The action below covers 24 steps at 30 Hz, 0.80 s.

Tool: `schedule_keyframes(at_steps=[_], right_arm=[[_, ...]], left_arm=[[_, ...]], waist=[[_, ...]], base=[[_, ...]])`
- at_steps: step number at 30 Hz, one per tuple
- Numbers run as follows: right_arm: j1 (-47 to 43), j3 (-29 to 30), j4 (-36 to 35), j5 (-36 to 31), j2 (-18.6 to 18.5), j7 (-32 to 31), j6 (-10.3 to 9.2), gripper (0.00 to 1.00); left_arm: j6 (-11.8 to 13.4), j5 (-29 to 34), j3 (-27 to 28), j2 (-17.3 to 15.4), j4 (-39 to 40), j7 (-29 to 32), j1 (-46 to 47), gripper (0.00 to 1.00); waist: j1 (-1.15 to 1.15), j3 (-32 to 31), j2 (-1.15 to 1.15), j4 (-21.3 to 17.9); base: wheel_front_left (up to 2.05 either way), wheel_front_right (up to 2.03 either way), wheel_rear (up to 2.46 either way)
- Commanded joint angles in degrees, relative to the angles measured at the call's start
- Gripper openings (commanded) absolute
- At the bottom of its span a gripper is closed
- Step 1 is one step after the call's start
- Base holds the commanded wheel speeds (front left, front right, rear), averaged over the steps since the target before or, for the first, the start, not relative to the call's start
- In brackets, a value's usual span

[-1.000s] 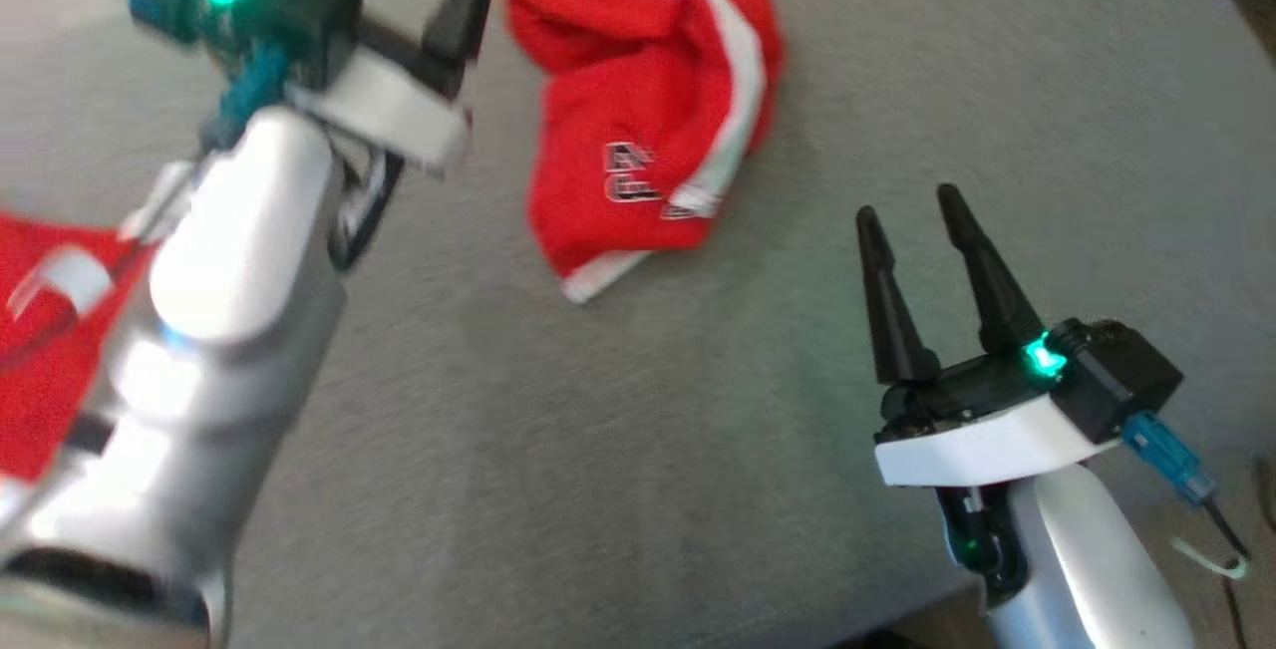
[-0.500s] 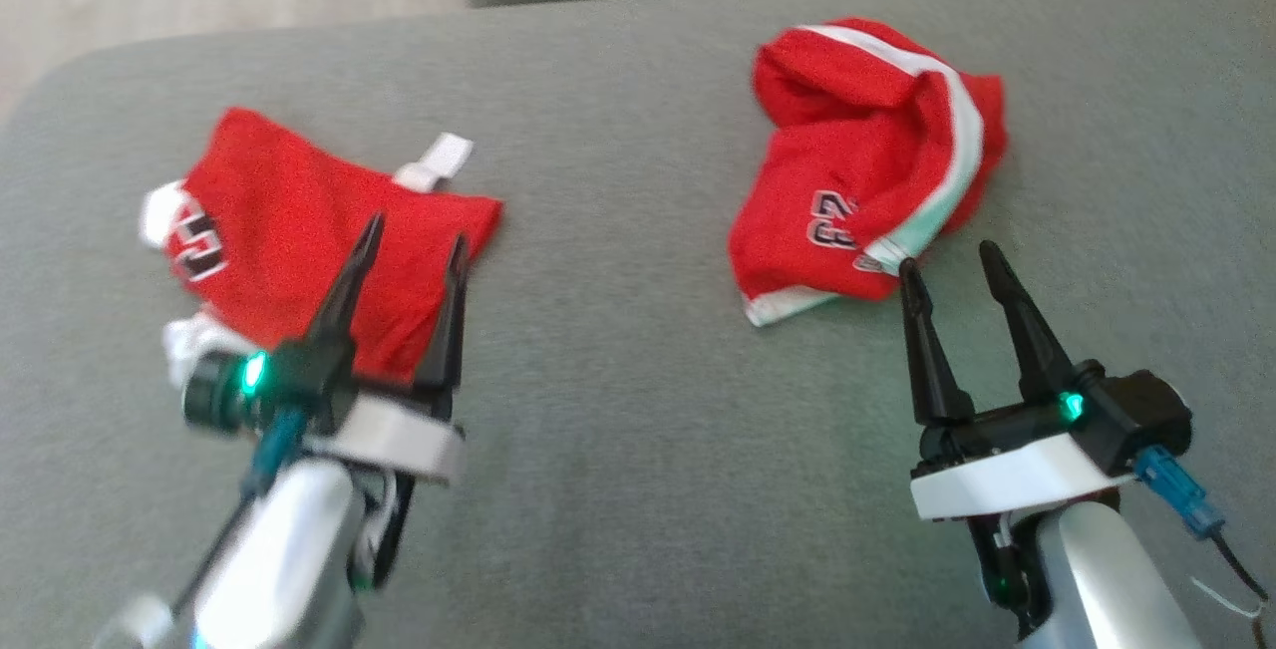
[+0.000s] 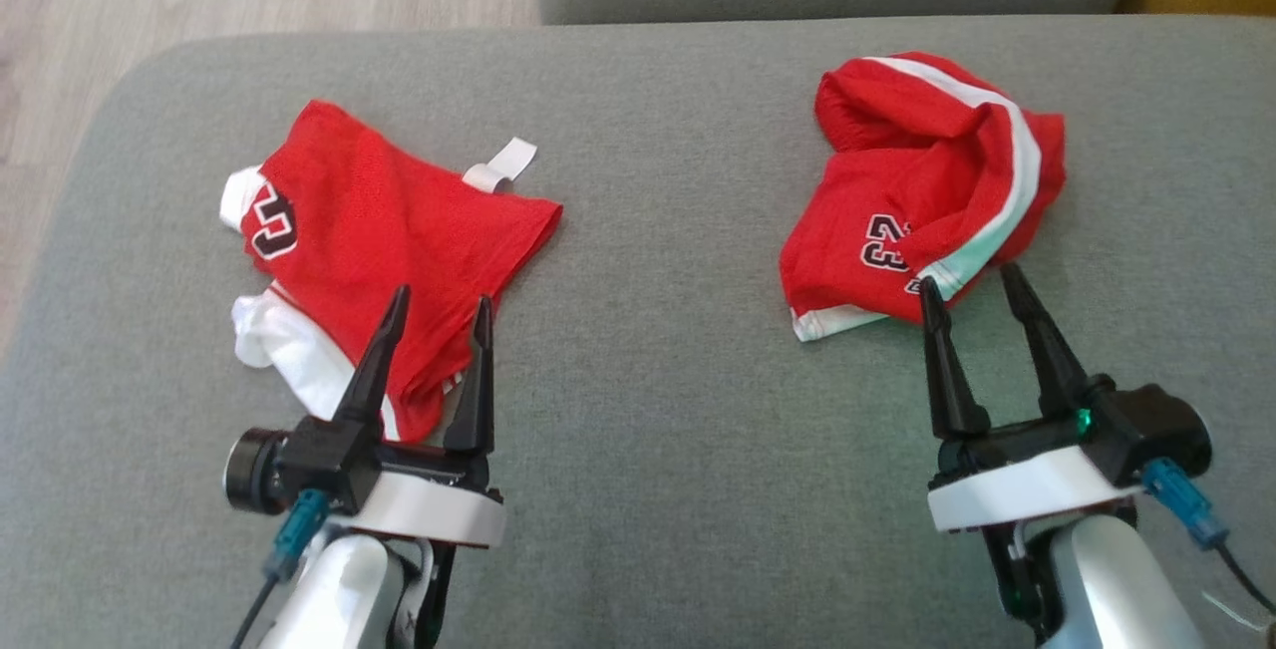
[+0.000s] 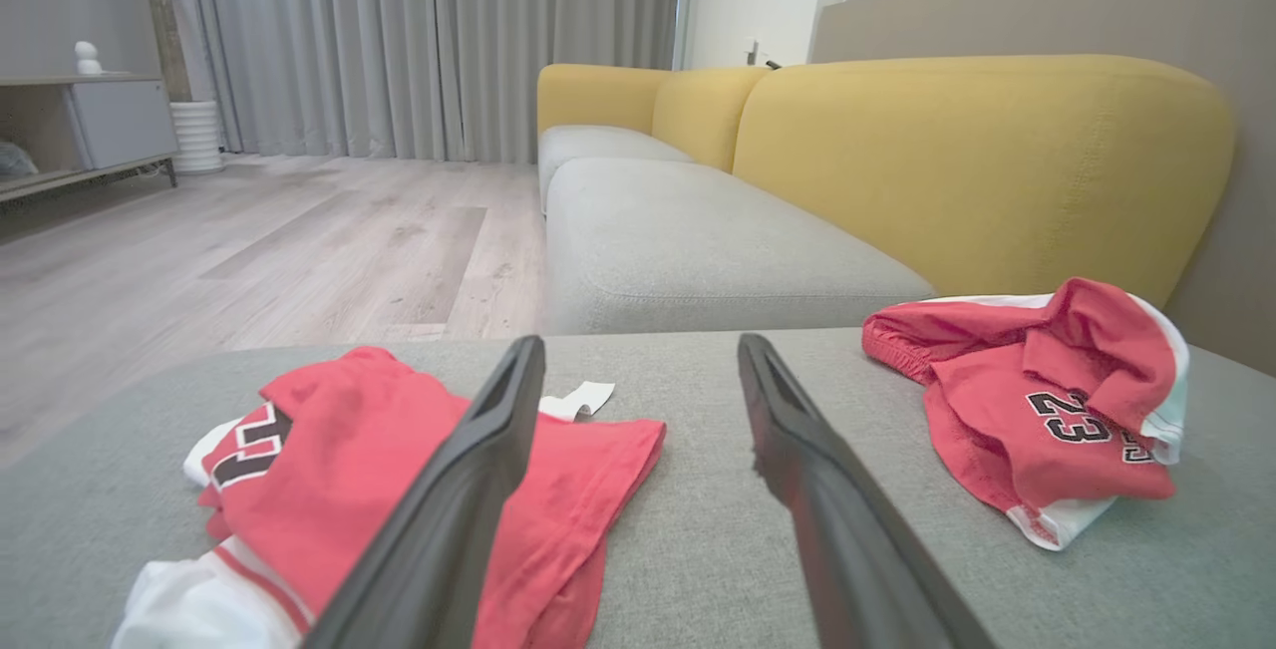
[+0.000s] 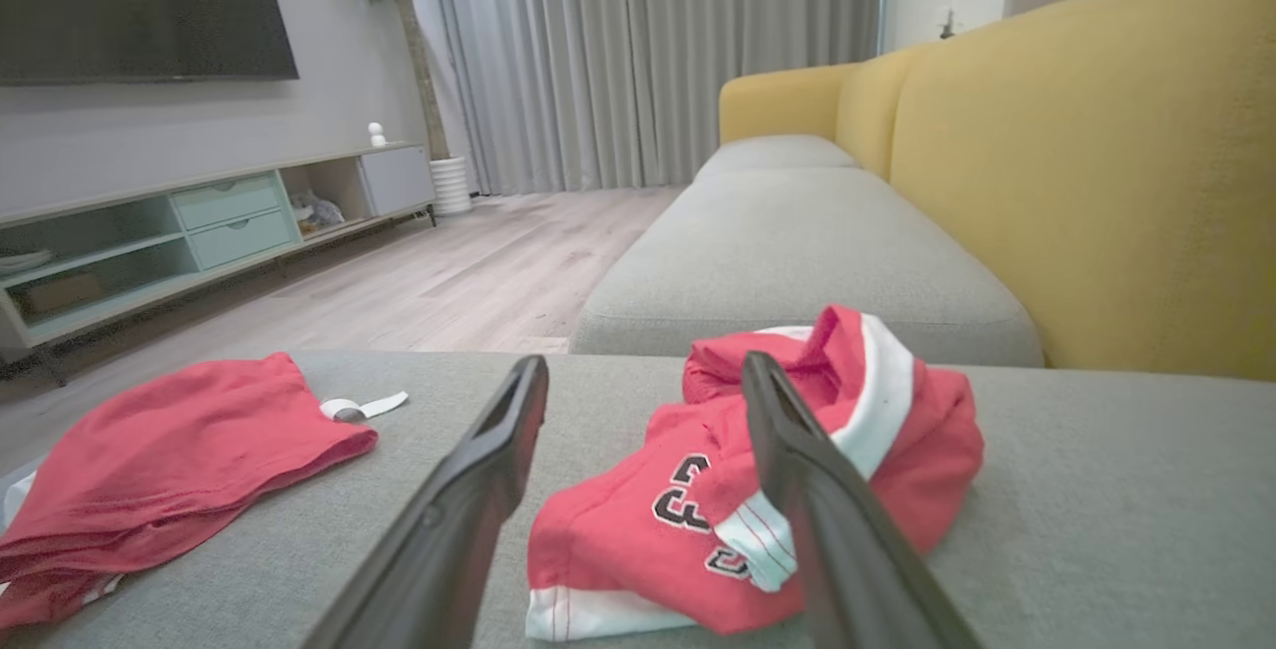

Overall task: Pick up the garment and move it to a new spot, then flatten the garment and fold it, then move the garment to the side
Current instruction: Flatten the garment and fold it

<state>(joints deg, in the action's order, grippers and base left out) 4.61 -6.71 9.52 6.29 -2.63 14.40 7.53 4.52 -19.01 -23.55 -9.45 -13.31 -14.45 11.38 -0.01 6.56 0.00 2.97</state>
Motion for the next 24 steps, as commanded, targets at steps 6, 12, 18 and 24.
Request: schedule_keyframes(at_steps=[6, 12, 18, 24], right_arm=[[5.14, -2.48, 0.98, -4.08, -0.25, -0.28, -0.04, 1.00], [12.06, -4.44, 10.45, -7.03, -0.25, -7.74, -0.04, 1.00], [16.76, -2.30, 18.18, -9.58, -0.25, -14.74, -0.04, 1.00], [18.92, 0.10, 23.36, -10.66, -0.25, -19.09, -0.04, 1.00]], left_arm=[[-1.67, 1.89, 3.52, 0.92, 1.33, -0.54, 3.92, 1.00], [-3.54, 2.62, 4.23, 3.19, -0.07, -0.54, 5.05, 1.00], [-4.77, 3.50, 4.62, 4.51, -1.23, -0.54, 5.68, 1.00], [-5.68, 4.13, 5.00, 5.57, -1.72, -0.54, 6.63, 1.00]], waist=[[0.01, 2.52, 0.00, 2.24], [0.01, 4.68, 0.00, 5.09], [0.01, 6.40, 0.00, 6.87], [0.01, 8.01, 0.00, 8.12]], base=[[0.00, 0.00, 0.00], [0.00, 0.00, 0.00], [0.00, 0.00, 0.00], [0.00, 0.00, 0.00]])
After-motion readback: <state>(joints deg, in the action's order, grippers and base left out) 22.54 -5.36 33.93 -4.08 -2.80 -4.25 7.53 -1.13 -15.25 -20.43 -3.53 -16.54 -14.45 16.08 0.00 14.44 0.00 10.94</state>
